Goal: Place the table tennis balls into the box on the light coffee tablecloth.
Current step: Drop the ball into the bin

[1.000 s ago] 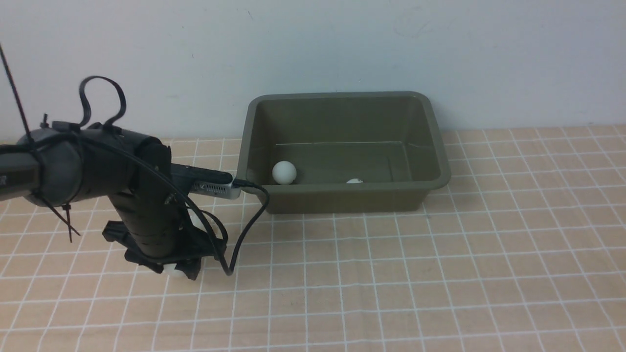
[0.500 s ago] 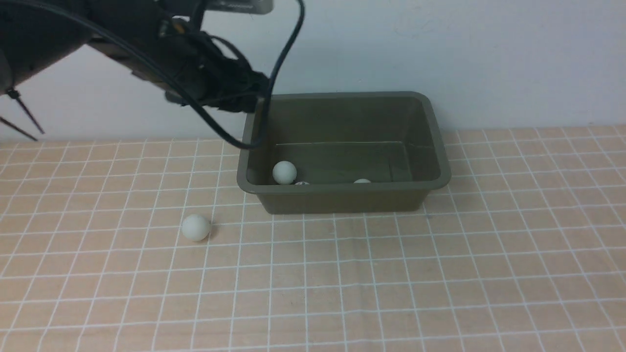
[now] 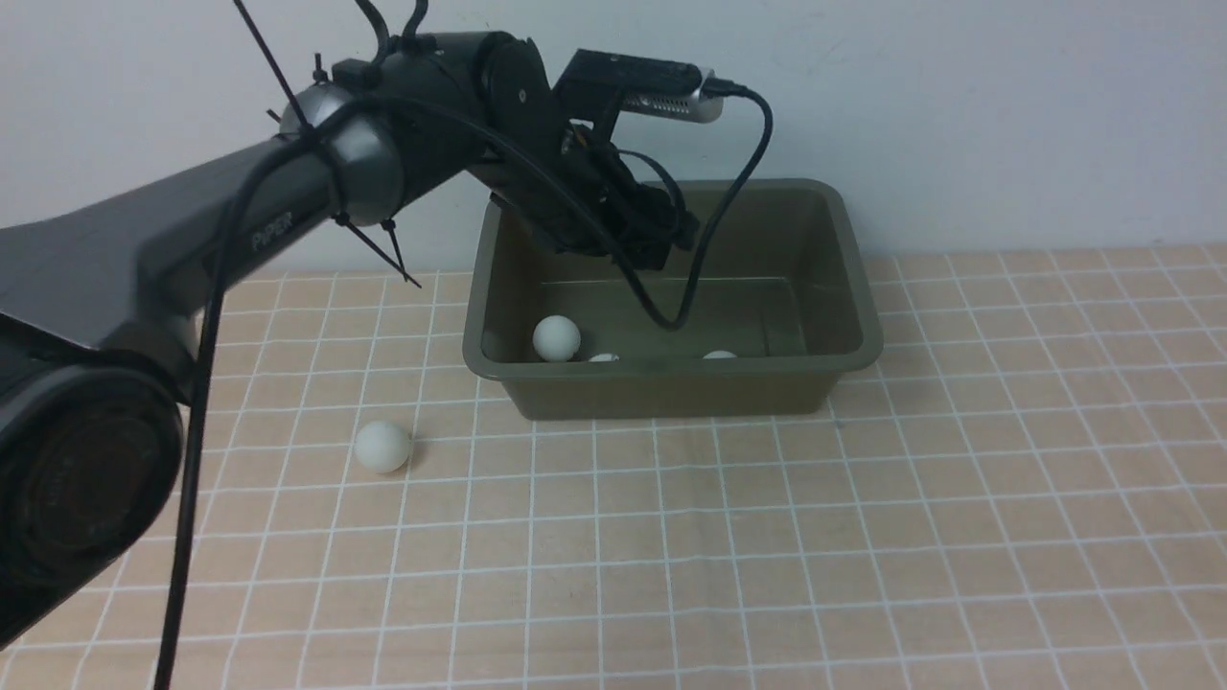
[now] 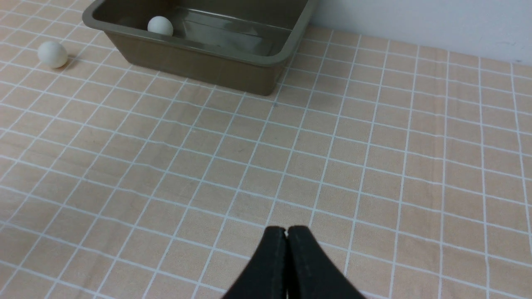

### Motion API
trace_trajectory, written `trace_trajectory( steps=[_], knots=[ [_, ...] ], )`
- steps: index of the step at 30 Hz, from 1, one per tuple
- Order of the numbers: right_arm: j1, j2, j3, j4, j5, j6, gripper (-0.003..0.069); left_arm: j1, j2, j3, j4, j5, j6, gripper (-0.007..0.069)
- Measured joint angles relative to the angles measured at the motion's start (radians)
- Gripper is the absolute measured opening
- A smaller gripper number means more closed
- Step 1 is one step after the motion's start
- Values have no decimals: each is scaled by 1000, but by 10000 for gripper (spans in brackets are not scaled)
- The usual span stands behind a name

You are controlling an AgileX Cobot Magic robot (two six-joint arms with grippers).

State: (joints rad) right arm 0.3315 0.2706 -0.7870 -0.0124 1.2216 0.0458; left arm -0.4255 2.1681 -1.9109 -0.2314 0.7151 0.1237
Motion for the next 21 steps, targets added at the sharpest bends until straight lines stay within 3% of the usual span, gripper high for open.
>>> trace_trajectory(
  steps=[5,11,16,21],
  knots=[
    [0,0,0,3,0,0,-17,0,21,-5,-5,15,0,331],
    [0,0,0,6,0,0,-17,1,22,-6,4,15,0,428],
    [0,0,0,7,0,0,-17,1,17,-6,21,35,0,447],
    [0,0,0,12,0,-2,-17,2,-48,-6,170,172,-6,447]
  ],
)
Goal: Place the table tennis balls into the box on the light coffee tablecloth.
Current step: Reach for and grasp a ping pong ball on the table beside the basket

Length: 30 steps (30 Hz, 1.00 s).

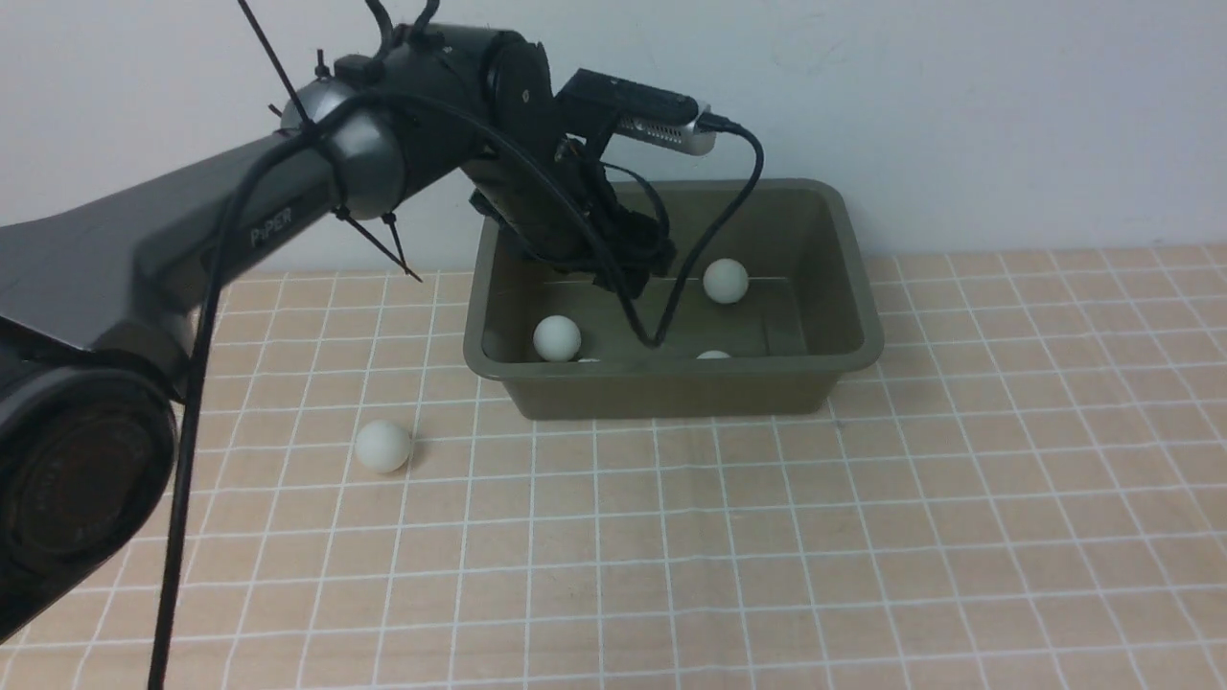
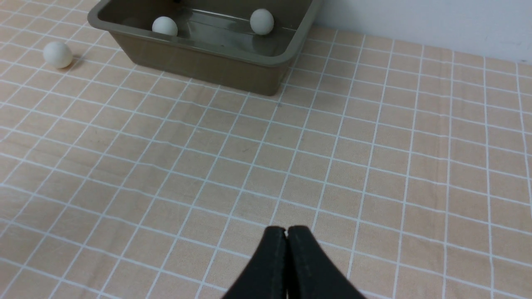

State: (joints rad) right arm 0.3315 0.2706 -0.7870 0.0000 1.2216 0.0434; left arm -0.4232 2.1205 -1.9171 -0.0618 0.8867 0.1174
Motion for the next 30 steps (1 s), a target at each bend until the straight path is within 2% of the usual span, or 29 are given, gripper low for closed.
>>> trace_trajectory(
  steps=[3,6,10,14,19,25,30],
  knots=[
    [0,0,0,-6,0,-1,-17,23,-70,0,131,144,-41,447],
    [0,0,0,-6,0,-2,-17,81,-121,-4,203,271,-73,447],
    [0,0,0,-6,0,-2,-17,165,-135,-4,200,339,-82,447],
    [0,0,0,-7,0,-4,-17,246,-135,64,94,340,-45,447],
    [0,0,0,-7,0,-7,-17,272,-135,238,-5,242,4,447],
    [0,0,0,0,0,-7,-17,274,-135,419,-19,75,9,447],
    [0,0,0,0,0,-7,-17,274,-135,473,-21,-15,9,447]
  ],
)
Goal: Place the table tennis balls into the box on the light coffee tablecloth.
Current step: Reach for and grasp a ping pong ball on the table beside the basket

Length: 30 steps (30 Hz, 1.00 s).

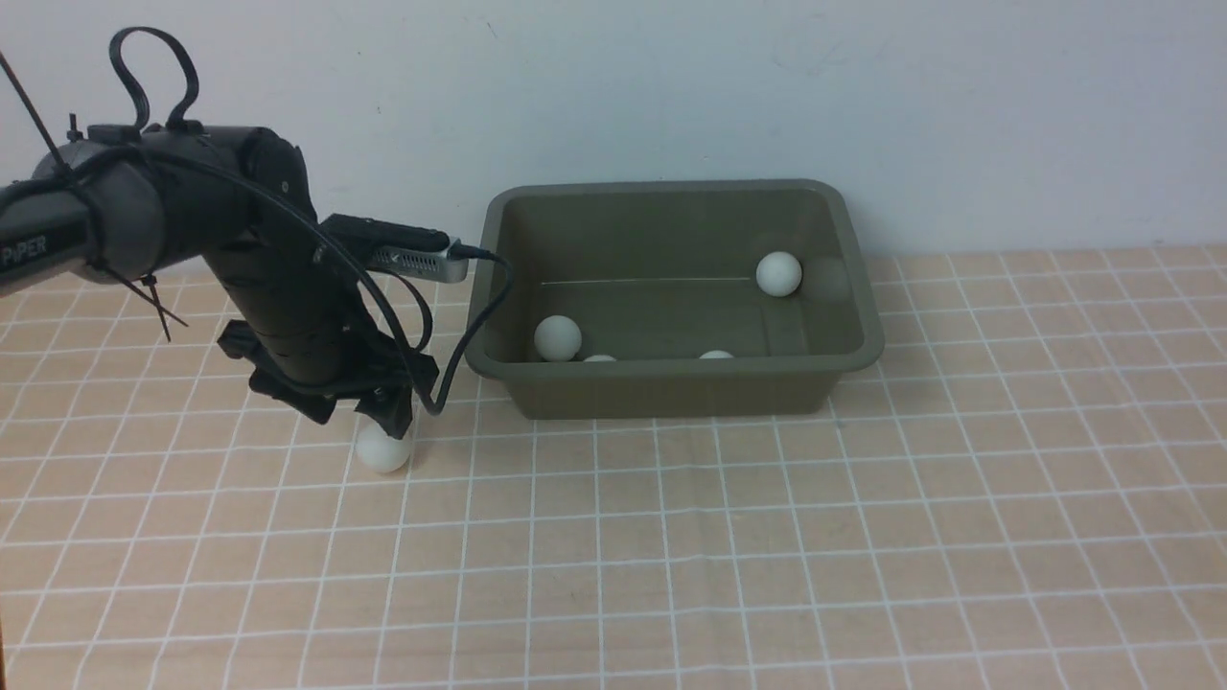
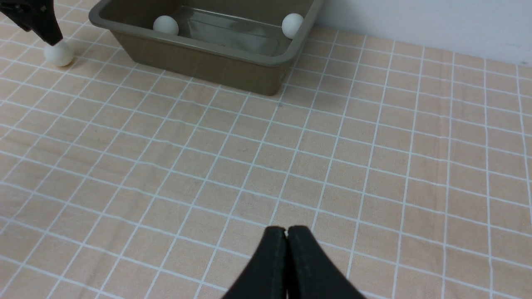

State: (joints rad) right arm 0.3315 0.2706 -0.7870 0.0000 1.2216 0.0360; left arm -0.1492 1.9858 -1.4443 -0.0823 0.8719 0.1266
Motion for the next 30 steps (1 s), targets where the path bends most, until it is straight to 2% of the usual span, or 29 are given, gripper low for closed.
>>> trace_trajectory(
  steps=[19,22,24,28,30],
  knots=[
    [0,0,0,0,0,-1,-17,1,83,3,-18,-44,0,444],
    [0,0,0,0,0,-1,-17,1,87,3,-19,-44,0,390],
    [0,0,0,0,0,-1,-17,1,87,3,-19,-46,0,323],
    [0,0,0,0,0,-1,-17,1,87,0,-10,-23,1,319],
    [0,0,0,0,-1,-1,-17,2,89,-26,38,65,0,319]
  ],
)
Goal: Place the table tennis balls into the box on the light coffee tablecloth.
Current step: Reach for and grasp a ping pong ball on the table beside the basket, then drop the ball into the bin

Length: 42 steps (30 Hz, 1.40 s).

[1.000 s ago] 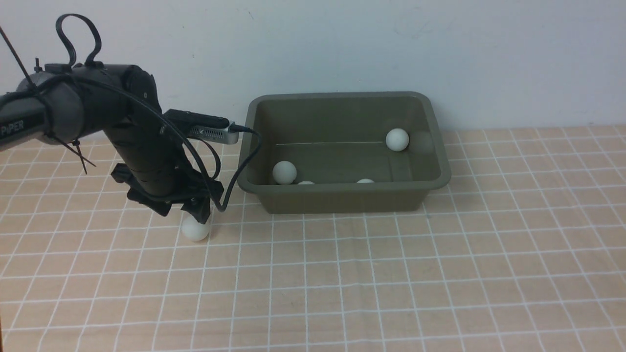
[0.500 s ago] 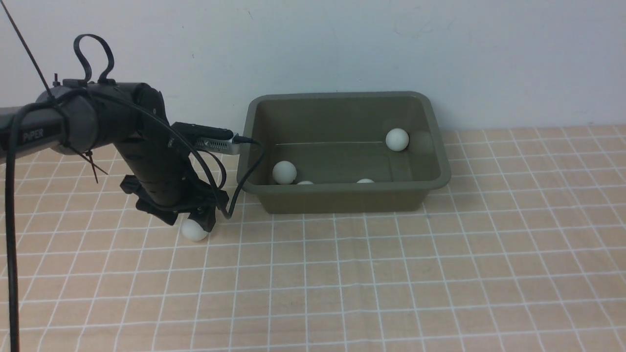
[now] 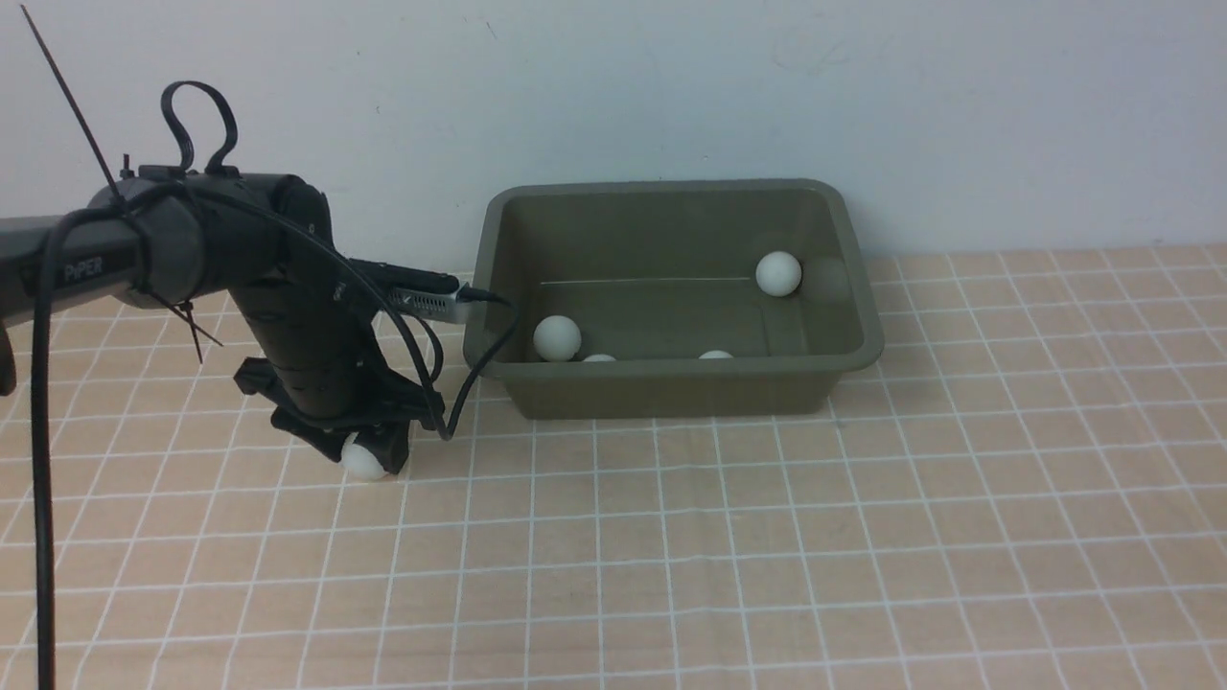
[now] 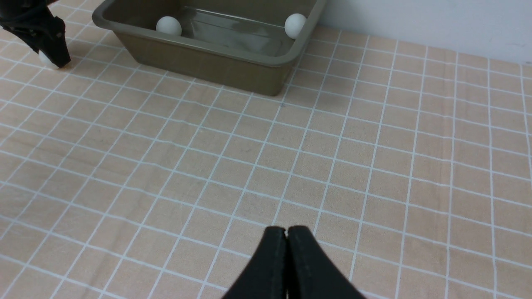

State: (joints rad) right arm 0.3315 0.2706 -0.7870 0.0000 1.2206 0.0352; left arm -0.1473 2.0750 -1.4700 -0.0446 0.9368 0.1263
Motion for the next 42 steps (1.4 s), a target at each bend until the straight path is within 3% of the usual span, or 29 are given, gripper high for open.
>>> trace_trajectory(
  steps=[4,7,14,21,25,42],
  knots=[
    [0,0,0,0,0,0,-17,2,5,-166,109,207,-39,319],
    [0,0,0,0,0,0,-17,1,5,-324,115,261,-69,319],
    [0,0,0,0,0,0,-17,-66,4,-613,-109,250,9,319],
    [0,0,0,6,0,0,-17,-192,48,-636,-159,68,51,319],
    [0,0,0,6,6,-1,-17,-211,123,-636,-160,20,47,319],
    [0,0,0,6,9,-1,-17,-215,231,-639,-160,30,45,319]
  ],
)
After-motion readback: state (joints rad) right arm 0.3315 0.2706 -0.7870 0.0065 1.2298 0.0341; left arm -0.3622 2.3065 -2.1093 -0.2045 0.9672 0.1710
